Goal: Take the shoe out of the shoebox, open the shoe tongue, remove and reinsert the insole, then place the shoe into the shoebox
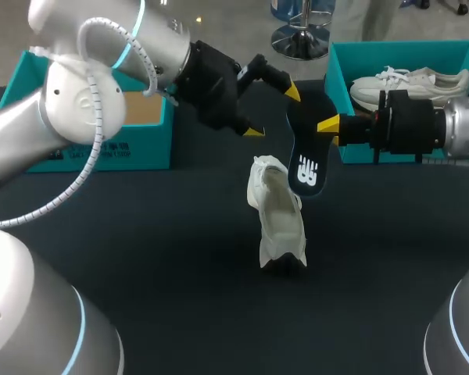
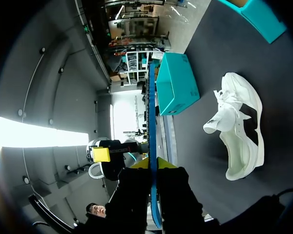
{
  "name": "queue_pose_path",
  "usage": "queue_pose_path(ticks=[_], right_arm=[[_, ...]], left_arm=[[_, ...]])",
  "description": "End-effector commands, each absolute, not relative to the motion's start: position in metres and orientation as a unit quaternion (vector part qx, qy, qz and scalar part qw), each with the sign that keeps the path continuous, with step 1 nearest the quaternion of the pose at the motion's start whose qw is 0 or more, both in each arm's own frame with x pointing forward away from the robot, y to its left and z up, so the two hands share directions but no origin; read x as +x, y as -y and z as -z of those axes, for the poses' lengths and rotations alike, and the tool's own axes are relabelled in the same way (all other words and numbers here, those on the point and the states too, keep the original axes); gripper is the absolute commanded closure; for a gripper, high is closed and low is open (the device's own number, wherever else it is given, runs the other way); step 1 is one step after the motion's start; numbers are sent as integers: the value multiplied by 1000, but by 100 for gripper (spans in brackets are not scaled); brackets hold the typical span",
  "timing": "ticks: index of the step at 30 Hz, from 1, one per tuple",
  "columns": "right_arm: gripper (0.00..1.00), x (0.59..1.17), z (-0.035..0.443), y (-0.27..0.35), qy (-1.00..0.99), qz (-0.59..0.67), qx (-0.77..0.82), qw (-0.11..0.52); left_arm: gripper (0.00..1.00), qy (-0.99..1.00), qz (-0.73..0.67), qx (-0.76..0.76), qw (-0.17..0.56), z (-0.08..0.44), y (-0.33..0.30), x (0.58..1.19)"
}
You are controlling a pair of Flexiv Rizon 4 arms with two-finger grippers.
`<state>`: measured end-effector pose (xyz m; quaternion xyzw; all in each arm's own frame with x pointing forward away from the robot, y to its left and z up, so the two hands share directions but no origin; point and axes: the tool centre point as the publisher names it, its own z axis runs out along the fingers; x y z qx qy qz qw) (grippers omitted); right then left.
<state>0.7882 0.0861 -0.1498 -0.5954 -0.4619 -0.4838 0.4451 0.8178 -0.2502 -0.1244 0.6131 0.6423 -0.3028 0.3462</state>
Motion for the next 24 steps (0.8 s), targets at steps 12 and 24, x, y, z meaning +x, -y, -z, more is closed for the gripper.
queue_pose_path(ticks=[12,24], right_arm=[[100,791,138,-96,466,478,-591,453],[100,790,133,-100,468,481,-582,459]], left_arm=[[0,-622,394,522,431,135,251,826],[11,-564,450,519,458,129,256,820]])
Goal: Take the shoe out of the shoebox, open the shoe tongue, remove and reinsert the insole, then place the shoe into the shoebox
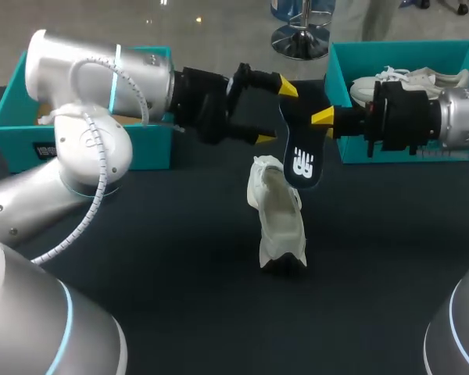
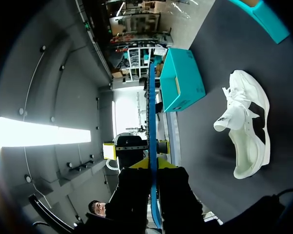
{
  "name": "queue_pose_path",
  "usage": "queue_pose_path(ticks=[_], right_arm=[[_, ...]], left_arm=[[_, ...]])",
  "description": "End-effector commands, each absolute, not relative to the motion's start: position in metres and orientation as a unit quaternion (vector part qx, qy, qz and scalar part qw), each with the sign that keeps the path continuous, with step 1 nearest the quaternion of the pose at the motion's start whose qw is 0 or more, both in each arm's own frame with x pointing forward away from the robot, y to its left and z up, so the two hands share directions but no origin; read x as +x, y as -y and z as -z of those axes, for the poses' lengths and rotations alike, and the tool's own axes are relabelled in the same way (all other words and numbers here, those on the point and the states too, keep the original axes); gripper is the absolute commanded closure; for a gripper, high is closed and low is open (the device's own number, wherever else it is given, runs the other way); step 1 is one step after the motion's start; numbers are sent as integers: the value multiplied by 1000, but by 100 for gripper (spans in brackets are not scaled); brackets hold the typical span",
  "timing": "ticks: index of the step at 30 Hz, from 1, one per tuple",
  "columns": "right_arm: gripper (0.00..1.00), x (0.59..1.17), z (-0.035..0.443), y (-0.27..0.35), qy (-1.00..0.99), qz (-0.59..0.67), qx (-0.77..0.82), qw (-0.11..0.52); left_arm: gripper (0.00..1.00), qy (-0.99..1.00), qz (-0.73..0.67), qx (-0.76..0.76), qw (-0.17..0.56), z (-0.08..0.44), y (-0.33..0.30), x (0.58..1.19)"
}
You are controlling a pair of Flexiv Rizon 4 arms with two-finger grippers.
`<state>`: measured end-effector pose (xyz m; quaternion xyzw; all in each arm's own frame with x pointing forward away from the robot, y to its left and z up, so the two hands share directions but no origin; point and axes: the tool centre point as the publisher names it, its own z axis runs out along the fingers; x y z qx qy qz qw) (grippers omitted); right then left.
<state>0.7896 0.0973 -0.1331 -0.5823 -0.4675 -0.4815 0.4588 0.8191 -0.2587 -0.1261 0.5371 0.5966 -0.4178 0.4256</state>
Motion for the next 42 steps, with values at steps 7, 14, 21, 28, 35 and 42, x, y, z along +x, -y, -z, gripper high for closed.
queue_pose_path(ticks=[7,14,21,28,35,42], right_arm=[[100,787,127,-104,473,485,-573,462],[100,784,125,-108,478,479,-569,467],[100,782,125,-113,481,475,-567,471],[100,783,124,-115,483,476,-564,472],[100,782,124,-117,484,476,-561,473],[100,780,123,-117,483,481,-559,472]], left_arm=[[37,-535,482,505,476,123,260,818],[51,-522,492,505,480,122,266,815],[62,-508,502,500,489,118,273,813],[74,-509,503,502,485,120,274,809],[87,-515,500,503,481,124,274,809],[100,-518,500,501,480,125,276,810]])
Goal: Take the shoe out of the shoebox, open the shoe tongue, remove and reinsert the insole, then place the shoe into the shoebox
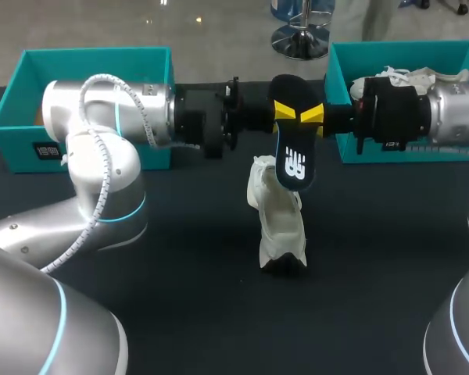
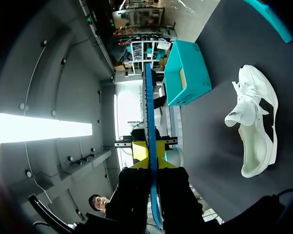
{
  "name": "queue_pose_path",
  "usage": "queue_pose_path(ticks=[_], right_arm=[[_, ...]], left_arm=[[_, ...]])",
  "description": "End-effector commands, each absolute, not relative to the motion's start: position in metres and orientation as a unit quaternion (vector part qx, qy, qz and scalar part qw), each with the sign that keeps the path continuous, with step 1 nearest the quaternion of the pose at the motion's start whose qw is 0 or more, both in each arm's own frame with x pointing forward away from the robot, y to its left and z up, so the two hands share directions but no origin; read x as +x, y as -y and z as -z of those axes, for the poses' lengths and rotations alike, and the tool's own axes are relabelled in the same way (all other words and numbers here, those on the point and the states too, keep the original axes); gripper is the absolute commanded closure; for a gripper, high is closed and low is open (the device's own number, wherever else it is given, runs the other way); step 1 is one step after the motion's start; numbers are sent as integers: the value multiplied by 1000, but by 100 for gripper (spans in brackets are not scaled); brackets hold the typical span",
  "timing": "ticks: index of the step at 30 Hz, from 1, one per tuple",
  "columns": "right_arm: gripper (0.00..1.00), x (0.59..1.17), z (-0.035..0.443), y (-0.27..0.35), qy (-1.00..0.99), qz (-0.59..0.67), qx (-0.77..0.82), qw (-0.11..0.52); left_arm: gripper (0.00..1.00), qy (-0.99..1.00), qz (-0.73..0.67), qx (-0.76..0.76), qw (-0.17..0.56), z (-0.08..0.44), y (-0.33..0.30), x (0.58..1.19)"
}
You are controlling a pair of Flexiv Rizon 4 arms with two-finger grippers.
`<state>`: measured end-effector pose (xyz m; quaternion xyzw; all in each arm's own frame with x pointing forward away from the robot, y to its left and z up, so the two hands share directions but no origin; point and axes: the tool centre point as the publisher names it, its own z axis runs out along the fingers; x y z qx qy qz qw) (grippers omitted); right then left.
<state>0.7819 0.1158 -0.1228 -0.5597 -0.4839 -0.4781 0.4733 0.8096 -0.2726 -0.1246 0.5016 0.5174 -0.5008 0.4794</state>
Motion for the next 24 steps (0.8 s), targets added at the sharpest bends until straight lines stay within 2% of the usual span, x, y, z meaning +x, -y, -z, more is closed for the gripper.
queue_pose_path(ticks=[1,2,3,9,13,24], right_arm=[[75,780,123,-117,482,482,-559,472],[47,780,123,-117,481,483,-560,471],[0,780,123,-116,480,484,-562,469],[0,776,128,-101,466,493,-582,448],[0,775,131,-91,460,491,-619,406],[0,775,131,-91,460,491,-619,406]], left_arm=[[100,-519,501,501,479,125,276,810],[100,-519,501,501,478,125,276,809],[100,-519,501,501,477,125,276,809],[100,-526,501,503,468,128,272,808],[100,-531,501,503,463,130,271,808],[100,-547,500,501,447,137,269,810]])
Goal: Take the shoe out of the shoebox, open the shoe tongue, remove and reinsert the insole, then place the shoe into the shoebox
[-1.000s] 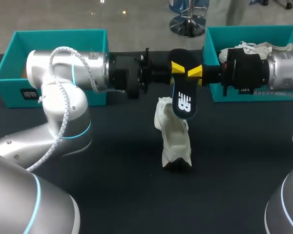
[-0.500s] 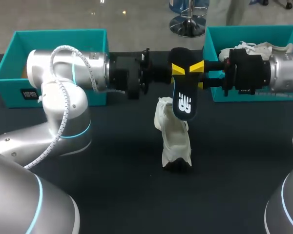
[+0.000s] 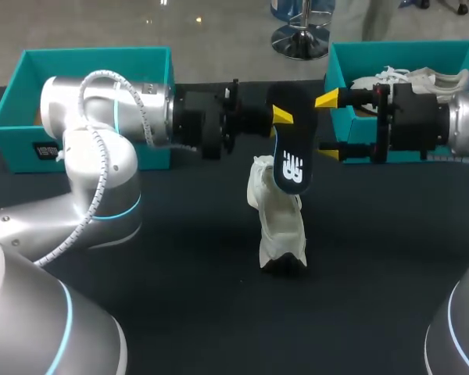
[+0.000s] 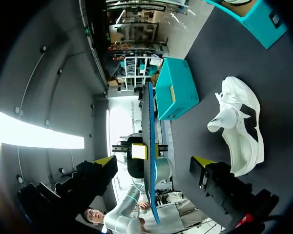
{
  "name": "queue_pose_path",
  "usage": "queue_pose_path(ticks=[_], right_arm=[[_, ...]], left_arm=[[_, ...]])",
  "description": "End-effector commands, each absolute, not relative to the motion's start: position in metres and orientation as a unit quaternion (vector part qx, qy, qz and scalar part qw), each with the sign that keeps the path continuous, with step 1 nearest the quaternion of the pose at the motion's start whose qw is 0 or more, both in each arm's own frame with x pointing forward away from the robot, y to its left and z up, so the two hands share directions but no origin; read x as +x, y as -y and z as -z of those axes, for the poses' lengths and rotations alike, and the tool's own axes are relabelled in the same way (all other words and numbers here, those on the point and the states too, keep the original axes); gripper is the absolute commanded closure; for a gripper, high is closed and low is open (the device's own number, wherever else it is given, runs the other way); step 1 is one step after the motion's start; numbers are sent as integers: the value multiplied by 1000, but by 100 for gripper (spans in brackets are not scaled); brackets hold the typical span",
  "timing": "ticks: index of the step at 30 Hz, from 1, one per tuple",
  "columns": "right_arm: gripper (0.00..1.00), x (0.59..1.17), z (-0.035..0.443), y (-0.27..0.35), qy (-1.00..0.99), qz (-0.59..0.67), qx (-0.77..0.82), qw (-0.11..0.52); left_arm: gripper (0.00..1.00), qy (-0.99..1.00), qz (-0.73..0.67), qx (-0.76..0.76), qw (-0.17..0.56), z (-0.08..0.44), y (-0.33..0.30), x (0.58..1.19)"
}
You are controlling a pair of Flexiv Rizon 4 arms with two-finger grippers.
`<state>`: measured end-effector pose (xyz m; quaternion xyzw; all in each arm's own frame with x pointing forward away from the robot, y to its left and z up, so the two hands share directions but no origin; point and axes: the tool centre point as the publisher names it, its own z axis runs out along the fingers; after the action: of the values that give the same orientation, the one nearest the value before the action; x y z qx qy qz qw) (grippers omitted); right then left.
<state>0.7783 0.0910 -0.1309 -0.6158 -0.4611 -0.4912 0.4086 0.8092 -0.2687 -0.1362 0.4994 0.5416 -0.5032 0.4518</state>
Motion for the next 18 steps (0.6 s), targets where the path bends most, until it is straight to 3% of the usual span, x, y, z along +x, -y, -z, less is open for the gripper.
queue_pose_path(ticks=[1,5,18], right_arm=[[0,775,131,-91,460,491,-619,406],[0,774,133,-89,474,481,-618,403],[0,748,163,-23,503,456,-676,286]], left_arm=[[100,-548,499,502,446,138,268,809],[100,-550,499,502,443,139,268,809],[100,-556,499,500,439,140,265,808]])
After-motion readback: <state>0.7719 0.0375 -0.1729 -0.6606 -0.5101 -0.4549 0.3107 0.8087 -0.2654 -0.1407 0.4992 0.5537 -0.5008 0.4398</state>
